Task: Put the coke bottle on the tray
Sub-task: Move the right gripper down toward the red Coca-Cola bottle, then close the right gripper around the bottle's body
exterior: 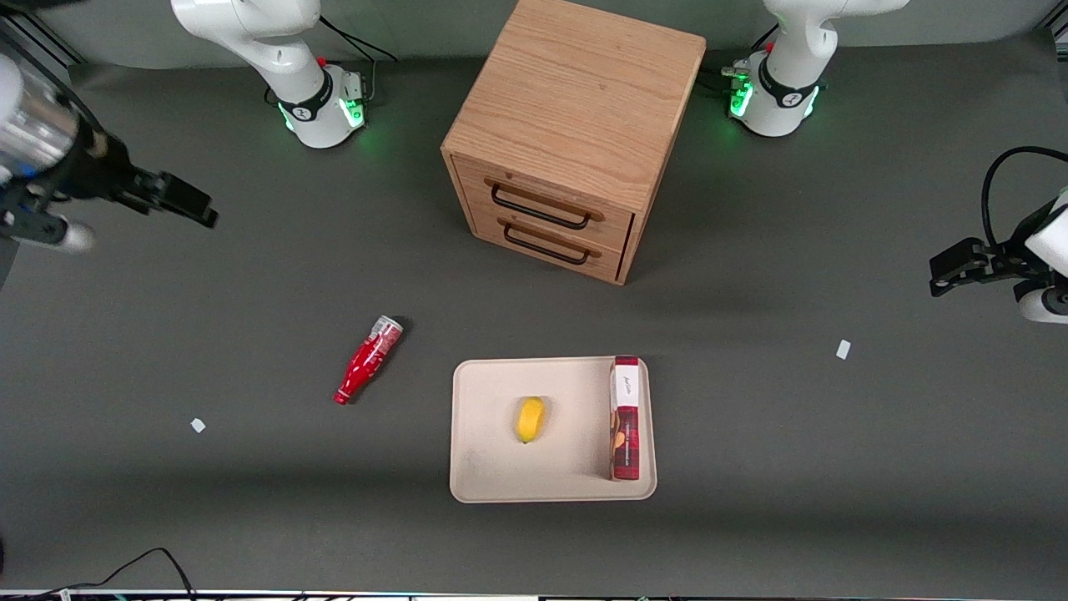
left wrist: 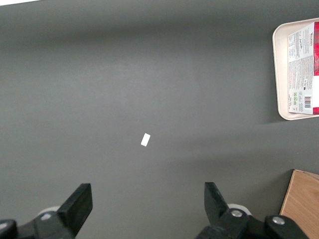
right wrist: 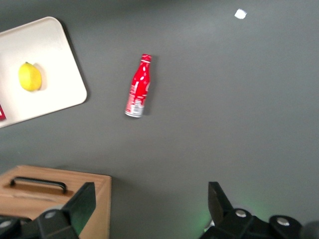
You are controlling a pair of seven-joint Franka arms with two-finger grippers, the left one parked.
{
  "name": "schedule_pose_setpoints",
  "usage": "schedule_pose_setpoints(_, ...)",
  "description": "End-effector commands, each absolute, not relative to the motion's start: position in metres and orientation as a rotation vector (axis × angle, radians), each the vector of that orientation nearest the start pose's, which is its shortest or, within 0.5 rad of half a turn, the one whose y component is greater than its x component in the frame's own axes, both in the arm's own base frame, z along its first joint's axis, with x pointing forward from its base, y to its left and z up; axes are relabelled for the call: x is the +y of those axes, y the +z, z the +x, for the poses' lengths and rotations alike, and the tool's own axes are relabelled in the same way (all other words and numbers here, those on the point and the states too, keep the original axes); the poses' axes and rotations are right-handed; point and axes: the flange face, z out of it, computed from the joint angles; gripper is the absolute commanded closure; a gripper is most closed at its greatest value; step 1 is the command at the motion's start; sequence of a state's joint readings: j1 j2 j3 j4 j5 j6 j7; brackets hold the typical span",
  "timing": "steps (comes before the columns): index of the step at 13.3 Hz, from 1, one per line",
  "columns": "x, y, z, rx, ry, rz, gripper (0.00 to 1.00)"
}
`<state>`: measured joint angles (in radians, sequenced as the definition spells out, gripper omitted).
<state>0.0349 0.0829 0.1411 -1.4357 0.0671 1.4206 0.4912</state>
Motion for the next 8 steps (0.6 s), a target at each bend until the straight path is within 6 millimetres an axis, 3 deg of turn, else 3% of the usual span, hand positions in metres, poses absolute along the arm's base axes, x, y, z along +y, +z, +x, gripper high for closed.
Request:
schedule_pose_setpoints(1, 0.131, 0.55, 0.609, 0.586, 0.315, -2.997, 0.0)
schedule_pose_setpoints(4, 0.158, 0.419, 0.632, 0.767, 0.419, -2.973, 0.0)
schedule_pose_setpoints(5, 0.159, 0.378, 0.635, 0.814, 0.427, -2.973, 0.0)
schedule_pose_setpoints(8, 0.157, 0.29, 0.628, 0.956, 0.408, -3.001, 0.0)
